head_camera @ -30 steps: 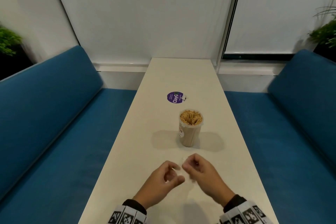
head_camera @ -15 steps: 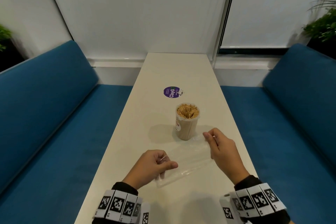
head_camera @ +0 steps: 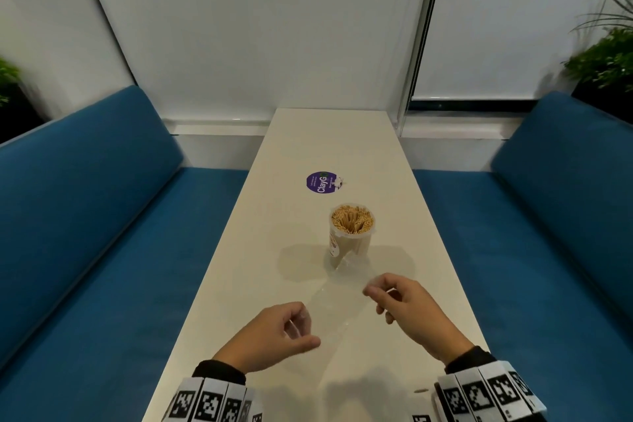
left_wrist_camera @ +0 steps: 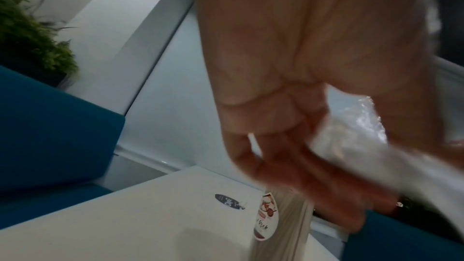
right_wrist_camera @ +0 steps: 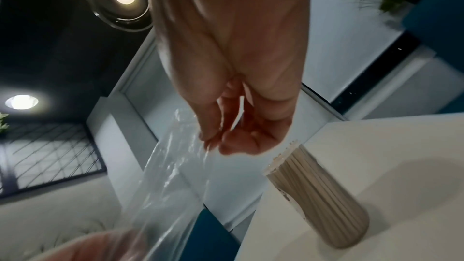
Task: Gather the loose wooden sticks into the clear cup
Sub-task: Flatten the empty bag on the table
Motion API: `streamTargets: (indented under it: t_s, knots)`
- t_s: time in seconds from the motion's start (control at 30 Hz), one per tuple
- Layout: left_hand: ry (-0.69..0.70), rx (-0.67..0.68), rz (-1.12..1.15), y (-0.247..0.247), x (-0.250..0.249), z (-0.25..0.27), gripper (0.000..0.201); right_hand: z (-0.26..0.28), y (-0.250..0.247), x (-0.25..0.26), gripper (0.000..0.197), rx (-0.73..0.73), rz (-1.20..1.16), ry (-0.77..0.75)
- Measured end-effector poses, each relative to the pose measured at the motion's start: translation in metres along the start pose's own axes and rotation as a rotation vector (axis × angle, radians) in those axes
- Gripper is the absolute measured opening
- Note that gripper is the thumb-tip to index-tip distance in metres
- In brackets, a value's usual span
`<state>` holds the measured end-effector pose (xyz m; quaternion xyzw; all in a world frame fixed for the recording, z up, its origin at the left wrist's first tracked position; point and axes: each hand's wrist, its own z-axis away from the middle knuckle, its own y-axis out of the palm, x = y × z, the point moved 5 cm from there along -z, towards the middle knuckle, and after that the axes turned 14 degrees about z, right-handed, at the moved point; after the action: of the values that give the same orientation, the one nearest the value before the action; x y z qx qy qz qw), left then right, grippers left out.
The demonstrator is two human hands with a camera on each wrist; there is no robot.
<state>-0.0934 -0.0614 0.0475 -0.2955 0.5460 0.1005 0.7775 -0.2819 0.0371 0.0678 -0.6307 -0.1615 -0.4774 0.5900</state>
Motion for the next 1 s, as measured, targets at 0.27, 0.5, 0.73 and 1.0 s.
streamTargets:
  t_s: [0.27,0.5,0.73,1.0]
  knots:
    - [0.246,-0.278,0.230,0.003,-0.046,-0.009,0.004,0.003,0.015,0.018,0.009,0.094,0.237,-0.171]
    - [0.241,-0.271,0.278,0.012,-0.040,-0.005,0.006,0.007,0.019,0.013,0.007,0.023,-0.051,-0.130]
    - [0.191,-0.317,0.391,0.009,-0.024,-0.004,0.004,0.004,0.020,0.013,0.005,-0.005,-0.268,-0.083]
    - [0.053,-0.123,0.345,0.020,0.001,-0.007,0.002,-0.004,0.010,0.001,0.008,-0.122,-0.326,-0.031]
